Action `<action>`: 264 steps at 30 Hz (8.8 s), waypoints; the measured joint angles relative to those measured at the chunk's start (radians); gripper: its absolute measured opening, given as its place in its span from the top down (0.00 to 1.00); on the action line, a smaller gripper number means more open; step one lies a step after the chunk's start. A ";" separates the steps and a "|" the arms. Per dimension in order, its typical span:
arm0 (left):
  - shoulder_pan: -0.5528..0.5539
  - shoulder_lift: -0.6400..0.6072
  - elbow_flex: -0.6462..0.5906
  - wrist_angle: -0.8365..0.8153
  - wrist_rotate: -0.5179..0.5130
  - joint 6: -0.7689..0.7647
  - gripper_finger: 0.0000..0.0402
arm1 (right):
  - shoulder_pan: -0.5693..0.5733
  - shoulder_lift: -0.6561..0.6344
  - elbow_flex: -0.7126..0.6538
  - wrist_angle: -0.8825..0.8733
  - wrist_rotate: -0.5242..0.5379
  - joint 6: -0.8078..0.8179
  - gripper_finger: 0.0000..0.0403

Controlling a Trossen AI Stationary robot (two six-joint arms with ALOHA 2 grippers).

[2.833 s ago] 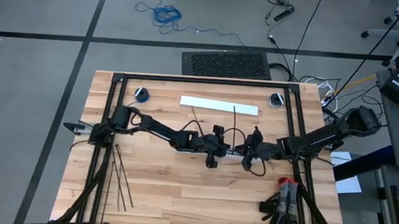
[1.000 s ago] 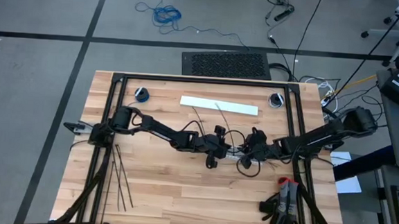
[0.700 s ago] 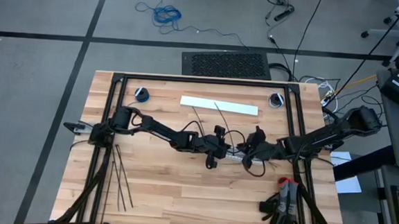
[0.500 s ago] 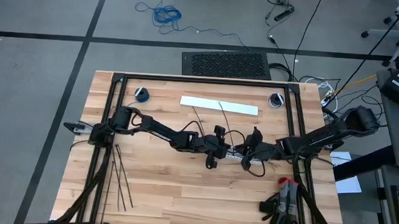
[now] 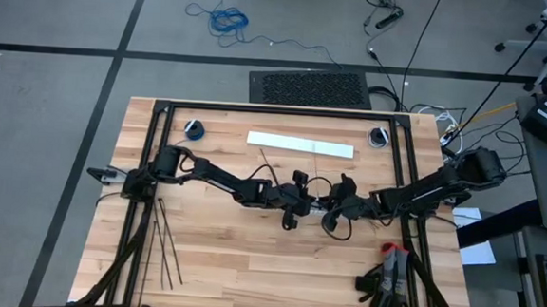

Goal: Ziptie cables
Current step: Put the colored ziptied cables into the white cable duct, then close the white cable duct

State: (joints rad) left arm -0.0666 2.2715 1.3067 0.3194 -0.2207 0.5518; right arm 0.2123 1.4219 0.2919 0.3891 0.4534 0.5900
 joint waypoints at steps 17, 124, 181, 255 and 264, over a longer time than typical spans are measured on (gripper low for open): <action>-0.003 0.002 -0.002 0.028 -0.014 0.004 0.97 | -0.068 -0.012 -0.001 -0.063 -0.092 0.111 0.97; 0.206 -1.165 -0.890 -0.024 -0.214 -0.559 0.84 | -0.125 0.030 -0.005 -0.092 0.099 -0.024 1.00; 0.293 -0.800 -1.009 0.596 0.281 -0.569 0.35 | -0.848 0.507 0.919 -1.003 -0.424 -1.141 0.24; 0.305 -0.973 -1.094 0.656 0.204 -0.639 0.35 | -0.642 0.186 0.570 -0.705 -0.484 -0.484 0.26; 0.305 -0.929 -1.094 0.661 0.188 -0.615 0.35 | -0.563 0.361 0.728 -0.869 -0.236 -0.444 0.17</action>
State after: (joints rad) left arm 0.2387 1.3422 0.2131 0.9806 -0.0322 -0.0628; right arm -0.3506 1.7826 1.0195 -0.4798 0.2176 0.1459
